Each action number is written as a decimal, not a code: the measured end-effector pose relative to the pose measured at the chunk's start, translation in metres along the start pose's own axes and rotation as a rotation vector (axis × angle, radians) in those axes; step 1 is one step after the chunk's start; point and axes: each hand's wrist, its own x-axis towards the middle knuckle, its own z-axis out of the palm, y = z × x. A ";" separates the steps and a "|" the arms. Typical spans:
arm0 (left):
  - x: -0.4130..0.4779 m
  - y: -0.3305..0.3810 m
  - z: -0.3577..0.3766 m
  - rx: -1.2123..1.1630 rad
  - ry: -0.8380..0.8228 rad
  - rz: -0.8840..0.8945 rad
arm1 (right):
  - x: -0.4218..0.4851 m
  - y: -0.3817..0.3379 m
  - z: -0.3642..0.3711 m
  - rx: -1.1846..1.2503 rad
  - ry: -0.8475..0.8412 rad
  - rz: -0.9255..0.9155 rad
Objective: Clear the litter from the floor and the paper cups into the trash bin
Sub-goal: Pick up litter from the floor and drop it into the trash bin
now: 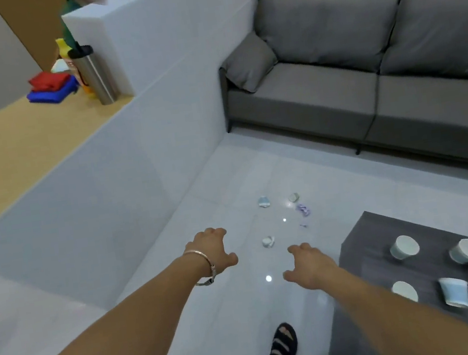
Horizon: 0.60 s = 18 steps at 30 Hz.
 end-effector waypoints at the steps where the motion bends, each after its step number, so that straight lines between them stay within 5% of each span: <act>1: 0.019 0.003 -0.013 0.007 0.001 0.006 | 0.014 -0.001 -0.013 0.015 0.009 -0.006; 5: 0.093 0.016 -0.055 -0.018 0.025 0.020 | 0.067 0.007 -0.062 0.044 0.048 0.004; 18: 0.371 0.019 -0.088 0.052 -0.287 0.221 | 0.273 0.032 -0.131 0.183 -0.068 0.292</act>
